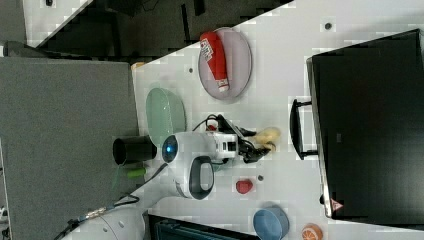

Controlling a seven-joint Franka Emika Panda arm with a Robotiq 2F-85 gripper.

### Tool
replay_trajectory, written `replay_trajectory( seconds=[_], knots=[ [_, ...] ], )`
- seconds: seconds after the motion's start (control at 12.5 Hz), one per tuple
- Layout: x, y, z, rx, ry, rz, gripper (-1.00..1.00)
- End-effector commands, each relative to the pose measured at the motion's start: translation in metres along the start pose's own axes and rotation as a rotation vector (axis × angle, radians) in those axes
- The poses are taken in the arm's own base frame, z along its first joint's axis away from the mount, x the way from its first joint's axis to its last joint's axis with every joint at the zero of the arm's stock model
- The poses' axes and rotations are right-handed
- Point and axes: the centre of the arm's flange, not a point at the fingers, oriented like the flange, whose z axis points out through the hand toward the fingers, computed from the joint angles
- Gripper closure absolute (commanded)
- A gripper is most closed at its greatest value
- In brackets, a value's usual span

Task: Pick banana from table and place on oven.

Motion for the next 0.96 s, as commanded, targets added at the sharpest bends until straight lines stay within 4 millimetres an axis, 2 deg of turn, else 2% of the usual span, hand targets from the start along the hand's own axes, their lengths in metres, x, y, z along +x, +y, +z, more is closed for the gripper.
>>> replay_trajectory(
  seconds=[0.08, 0.24, 0.4, 0.48, 0.56, 0.72, 0.96],
  knots=[
    [0.014, -0.009, -0.024, 0.052, 0.05, -0.001, 0.06],
    [0.014, -0.011, -0.032, 0.063, 0.06, -0.002, 0.43],
    [0.013, -0.01, -0.037, 0.069, 0.065, -0.003, 0.43],
    [0.015, -0.013, -0.049, 0.086, 0.08, 0.001, 0.43],
    [0.019, -0.016, -0.069, 0.112, 0.104, 0.002, 0.43],
    [0.024, -0.018, -0.129, 0.141, 0.13, 0.006, 0.43],
    [0.02, -0.008, -0.238, 0.109, 0.093, 0.012, 0.43]
  ],
)
